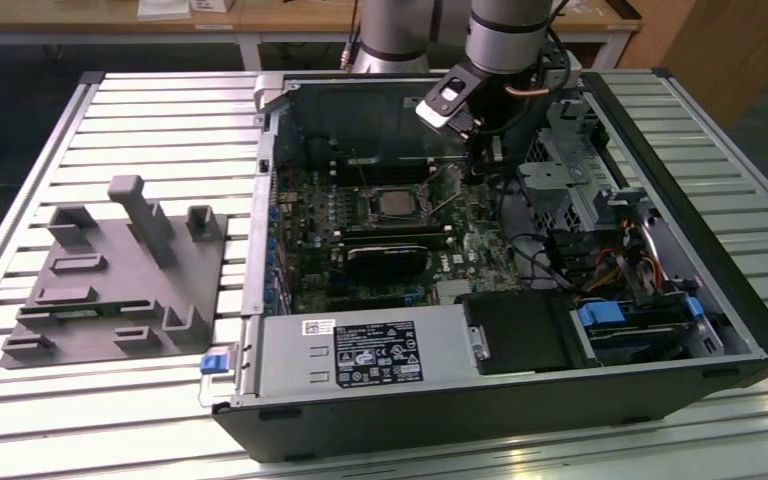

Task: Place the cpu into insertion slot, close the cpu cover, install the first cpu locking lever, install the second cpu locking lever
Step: 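Close the cpu cover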

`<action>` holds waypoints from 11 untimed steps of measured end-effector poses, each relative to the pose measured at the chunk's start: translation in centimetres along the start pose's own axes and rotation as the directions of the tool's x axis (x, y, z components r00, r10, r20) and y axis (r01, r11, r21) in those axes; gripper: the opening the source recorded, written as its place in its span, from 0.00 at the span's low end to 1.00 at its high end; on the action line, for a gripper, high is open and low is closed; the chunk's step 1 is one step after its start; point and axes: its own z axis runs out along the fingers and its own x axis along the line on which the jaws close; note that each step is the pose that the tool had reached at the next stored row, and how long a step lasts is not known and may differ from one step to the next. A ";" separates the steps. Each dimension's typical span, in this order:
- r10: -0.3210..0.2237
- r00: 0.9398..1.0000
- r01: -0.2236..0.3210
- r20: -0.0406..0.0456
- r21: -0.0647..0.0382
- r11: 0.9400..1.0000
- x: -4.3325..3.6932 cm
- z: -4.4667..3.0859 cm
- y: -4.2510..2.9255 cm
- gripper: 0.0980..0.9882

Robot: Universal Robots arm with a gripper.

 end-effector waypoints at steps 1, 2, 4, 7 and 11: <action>0.000 1.000 0.000 0.000 0.000 1.000 0.00 0.00 0.00 0.01; 0.000 1.000 0.000 0.000 0.000 1.000 0.00 0.01 0.00 0.01; 0.000 1.000 0.000 0.000 0.000 1.000 0.00 0.02 0.00 0.01; 0.000 1.000 0.000 0.000 0.000 1.000 0.00 0.02 -0.16 0.01; 0.000 1.000 0.000 0.000 0.000 1.000 -0.01 -0.01 -0.65 0.01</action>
